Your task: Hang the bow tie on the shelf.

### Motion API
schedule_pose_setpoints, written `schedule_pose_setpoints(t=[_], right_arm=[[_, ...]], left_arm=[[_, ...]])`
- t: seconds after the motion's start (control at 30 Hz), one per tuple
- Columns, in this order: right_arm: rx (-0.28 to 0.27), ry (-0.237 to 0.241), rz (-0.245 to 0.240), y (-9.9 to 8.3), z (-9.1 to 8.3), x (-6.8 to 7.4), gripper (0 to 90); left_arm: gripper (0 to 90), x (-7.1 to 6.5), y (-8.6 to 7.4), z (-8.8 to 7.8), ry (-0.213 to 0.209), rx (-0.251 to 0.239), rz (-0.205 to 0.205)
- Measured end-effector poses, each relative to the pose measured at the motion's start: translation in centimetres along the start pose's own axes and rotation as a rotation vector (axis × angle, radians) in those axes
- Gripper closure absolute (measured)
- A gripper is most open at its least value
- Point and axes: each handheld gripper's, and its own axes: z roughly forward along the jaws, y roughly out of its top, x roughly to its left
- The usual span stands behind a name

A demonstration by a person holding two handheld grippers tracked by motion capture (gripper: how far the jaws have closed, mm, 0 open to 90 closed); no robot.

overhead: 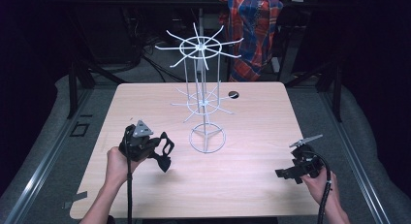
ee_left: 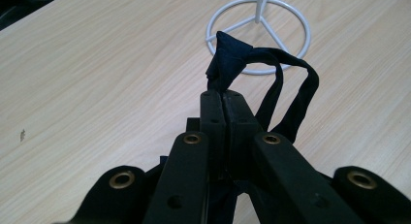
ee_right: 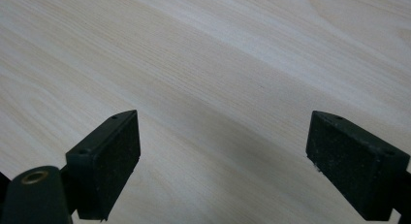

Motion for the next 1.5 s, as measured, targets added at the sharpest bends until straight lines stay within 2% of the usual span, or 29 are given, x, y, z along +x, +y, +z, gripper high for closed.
schedule_pose_setpoints(t=[0.17,0.43,0.67,1.07,1.5], right_arm=[[0.0,0.002,0.0,0.0,0.0,0.0,12.0],[0.005,0.002,-0.007,0.0,0.0,0.0,10.7],[0.007,-0.001,-0.01,0.0,0.0,0.0,8.2],[0.002,-0.007,-0.018,0.0,0.1,0.1,5.7],[0.004,-0.014,-0.015,0.0,0.1,0.2,4.0]], left_arm=[[88.3,0.1,0.3,-0.2,-0.002,-0.012,-0.01],[88.3,0.0,1.5,-0.2,-0.003,-0.046,0.0],[88.4,-0.3,2.1,-0.3,-0.006,-0.056,0.01],[88.6,-0.1,2.5,-0.9,-0.006,-0.069,0.01],[88.7,0.0,3.3,-1.5,0.0,-0.108,0.006]])
